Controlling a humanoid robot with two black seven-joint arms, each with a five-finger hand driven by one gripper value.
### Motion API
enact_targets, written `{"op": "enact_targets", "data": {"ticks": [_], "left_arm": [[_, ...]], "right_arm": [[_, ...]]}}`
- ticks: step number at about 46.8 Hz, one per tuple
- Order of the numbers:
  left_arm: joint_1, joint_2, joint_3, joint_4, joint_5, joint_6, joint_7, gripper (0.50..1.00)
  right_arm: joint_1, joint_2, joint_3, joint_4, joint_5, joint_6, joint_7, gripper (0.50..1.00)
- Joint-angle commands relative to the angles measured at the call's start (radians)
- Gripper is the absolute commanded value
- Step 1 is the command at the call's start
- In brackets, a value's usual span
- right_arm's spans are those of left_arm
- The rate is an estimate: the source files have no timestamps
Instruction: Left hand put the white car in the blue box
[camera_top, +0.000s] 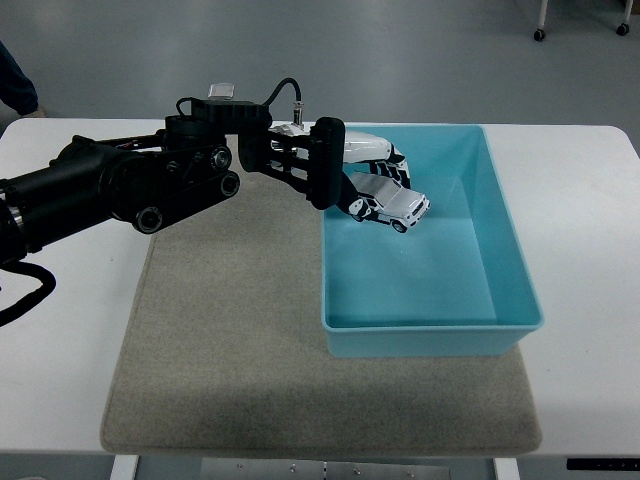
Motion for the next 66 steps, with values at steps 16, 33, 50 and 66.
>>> {"op": "enact_targets", "data": {"ticks": [16, 33, 50, 66], "left_arm": [[0.000, 0.000, 0.000, 0.000, 0.000, 0.003, 0.000, 0.754], [-0.014, 0.008, -0.012, 0.010, -0.004, 0.047, 0.002, 0.926], [-0.023, 0.018, -0.075, 0.068, -0.004, 0.082, 0.002, 0.966], [-0.026, 0.043, -0.101, 0.267, -0.155, 0.099, -0.003, 0.994]], "right_arm": [[0.000, 0.000, 0.000, 0.000, 0.000, -0.001, 0.000, 0.936], [0.000, 0.000, 0.000, 0.000, -0.001, 0.000, 0.000, 0.936], [0.000, 0.000, 0.000, 0.000, 0.000, 0.000, 0.000, 0.936], [0.000, 0.000, 0.000, 0.000, 0.000, 0.000, 0.000, 0.936]]}}
